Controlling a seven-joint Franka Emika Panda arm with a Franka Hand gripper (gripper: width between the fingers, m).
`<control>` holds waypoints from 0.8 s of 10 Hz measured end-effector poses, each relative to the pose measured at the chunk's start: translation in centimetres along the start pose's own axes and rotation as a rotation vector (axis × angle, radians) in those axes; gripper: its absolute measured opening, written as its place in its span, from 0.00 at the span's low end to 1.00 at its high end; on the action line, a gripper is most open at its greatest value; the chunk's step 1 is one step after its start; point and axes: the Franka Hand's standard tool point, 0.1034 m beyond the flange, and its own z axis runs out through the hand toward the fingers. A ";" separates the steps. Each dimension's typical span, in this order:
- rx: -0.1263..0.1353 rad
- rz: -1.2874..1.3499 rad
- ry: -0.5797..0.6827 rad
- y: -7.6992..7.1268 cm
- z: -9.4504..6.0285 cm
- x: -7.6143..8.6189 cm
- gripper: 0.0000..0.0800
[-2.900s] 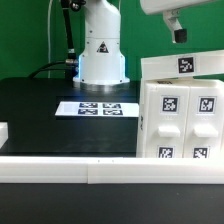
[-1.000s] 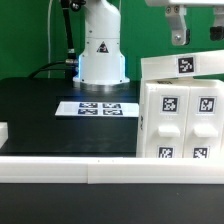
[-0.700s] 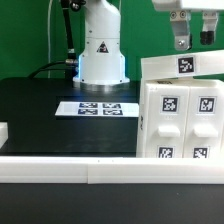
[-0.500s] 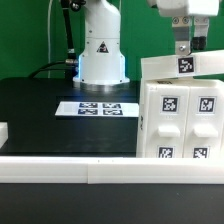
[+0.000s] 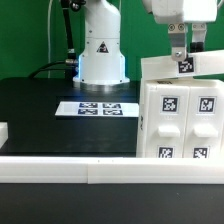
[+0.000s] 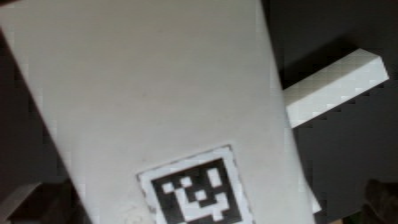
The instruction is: Assemble cabinet
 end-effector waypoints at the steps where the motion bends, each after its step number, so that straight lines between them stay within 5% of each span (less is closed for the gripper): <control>1: 0.001 0.001 -0.002 0.0 0.1 -0.1 0.84; 2: 0.000 0.002 -0.002 0.1 0.1 -0.2 0.68; 8: 0.000 0.168 -0.002 0.2 0.1 -0.3 0.69</control>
Offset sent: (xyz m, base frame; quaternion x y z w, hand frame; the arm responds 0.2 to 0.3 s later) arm 0.0015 -0.0014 -0.0018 0.0008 0.0043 -0.0010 1.0000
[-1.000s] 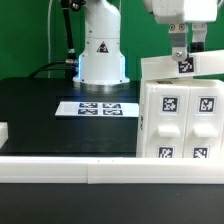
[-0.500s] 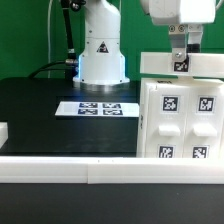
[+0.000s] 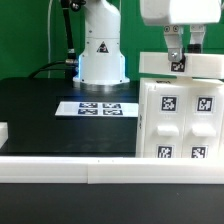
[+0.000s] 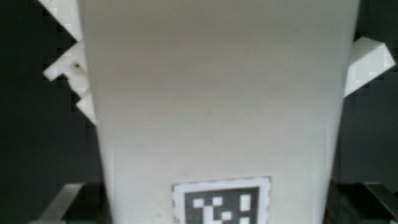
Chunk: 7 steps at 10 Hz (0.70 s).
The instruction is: Assemble cabinet
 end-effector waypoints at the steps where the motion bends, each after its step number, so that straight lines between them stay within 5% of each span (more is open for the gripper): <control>1: 0.000 0.092 0.000 0.0 0.0 0.0 0.69; 7: -0.005 0.691 0.032 -0.1 0.1 0.0 0.69</control>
Offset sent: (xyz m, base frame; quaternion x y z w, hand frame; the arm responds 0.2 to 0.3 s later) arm 0.0000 0.0000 0.0000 0.0000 0.0000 0.2571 0.9664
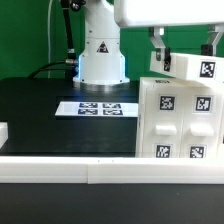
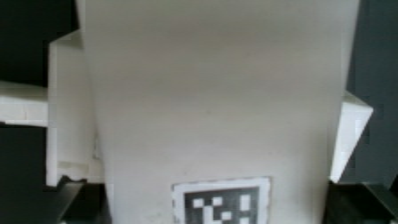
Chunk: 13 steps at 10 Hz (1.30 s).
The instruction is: Assemble cabinet
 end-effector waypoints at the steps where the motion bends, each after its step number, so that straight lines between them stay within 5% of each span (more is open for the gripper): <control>1: -0.002 0.067 0.010 0.0 0.0 0.1 0.69; 8: 0.007 0.581 0.029 -0.1 0.1 0.3 0.69; 13: 0.037 1.012 0.052 -0.1 0.2 0.5 0.69</control>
Offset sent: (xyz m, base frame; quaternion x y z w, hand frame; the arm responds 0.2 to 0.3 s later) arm 0.0000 0.0000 0.0000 0.0000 0.0000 0.1938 0.9810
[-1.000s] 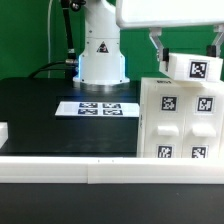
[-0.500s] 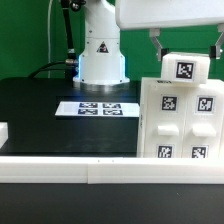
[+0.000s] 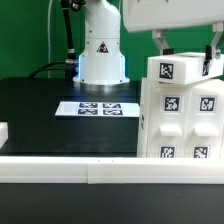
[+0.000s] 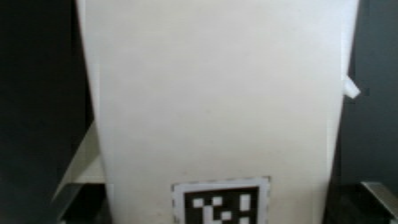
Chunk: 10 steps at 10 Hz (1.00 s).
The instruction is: Assemble cabinet
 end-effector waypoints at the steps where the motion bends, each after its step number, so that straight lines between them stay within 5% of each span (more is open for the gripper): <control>1: 0.010 0.052 0.008 0.0 0.0 0.1 0.69; 10: 0.032 0.743 -0.019 -0.2 0.0 0.2 0.69</control>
Offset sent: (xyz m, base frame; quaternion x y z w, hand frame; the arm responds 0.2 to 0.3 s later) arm -0.0040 -0.0019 -0.0044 -0.0198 0.0032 0.1735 0.9846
